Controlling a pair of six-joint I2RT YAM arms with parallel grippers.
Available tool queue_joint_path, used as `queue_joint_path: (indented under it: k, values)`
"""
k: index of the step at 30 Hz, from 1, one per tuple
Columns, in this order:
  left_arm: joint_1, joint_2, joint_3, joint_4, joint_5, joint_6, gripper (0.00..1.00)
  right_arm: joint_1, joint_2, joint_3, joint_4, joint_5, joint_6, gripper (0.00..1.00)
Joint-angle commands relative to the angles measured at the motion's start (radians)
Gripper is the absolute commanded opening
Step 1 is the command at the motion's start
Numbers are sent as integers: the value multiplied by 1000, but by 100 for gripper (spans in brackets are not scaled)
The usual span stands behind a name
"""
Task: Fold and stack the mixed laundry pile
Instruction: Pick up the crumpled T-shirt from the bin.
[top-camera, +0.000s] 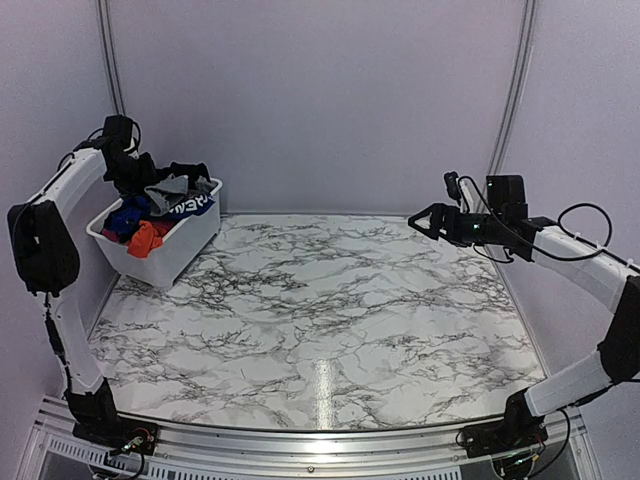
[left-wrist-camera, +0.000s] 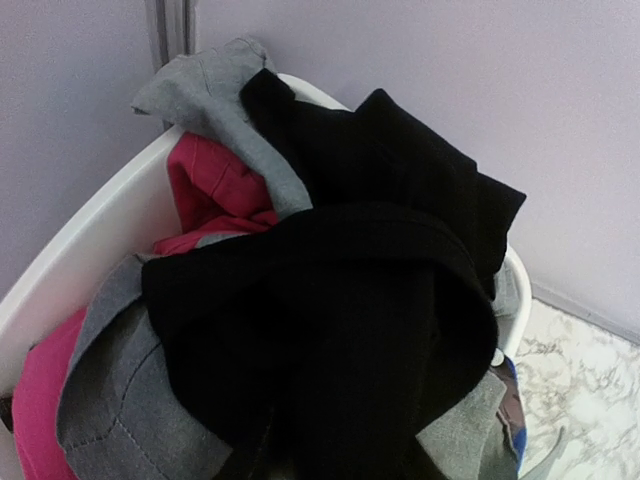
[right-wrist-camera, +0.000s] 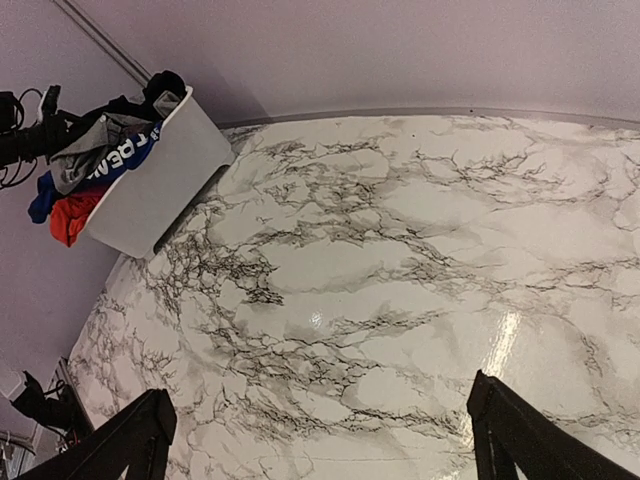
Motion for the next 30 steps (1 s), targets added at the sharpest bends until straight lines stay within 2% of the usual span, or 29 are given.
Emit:
queue_joint_path:
  k: [1,3,5,7,11,17,24,27,30]
  values:
    - [-2,1,84,-20,2,8,20,-10,4,47,12,-2,8,98]
    - [-1,-5,131,-19,-18,6,6,-10,2,45,13,-3,9,98]
    - [-1,-19,175,-18,-26,9,0,-11,2,44,17,-5,12,99]
    - [3,-40,209,-14,-72,1,0,-11,2,43,19,-6,13,99]
    - [7,-89,266,37,-51,-27,0,-11,4,40,30,-10,19,98]
    - [9,-156,309,240,-35,-98,0,-11,14,44,53,-24,33,99]
    - [12,-110,431,444,117,-273,0,-11,27,58,82,-44,44,98]
    - [12,-111,431,607,206,-388,0,-11,21,59,103,-49,41,98]
    - [-18,-96,435,837,330,-543,0,-11,14,54,138,-65,39,98]
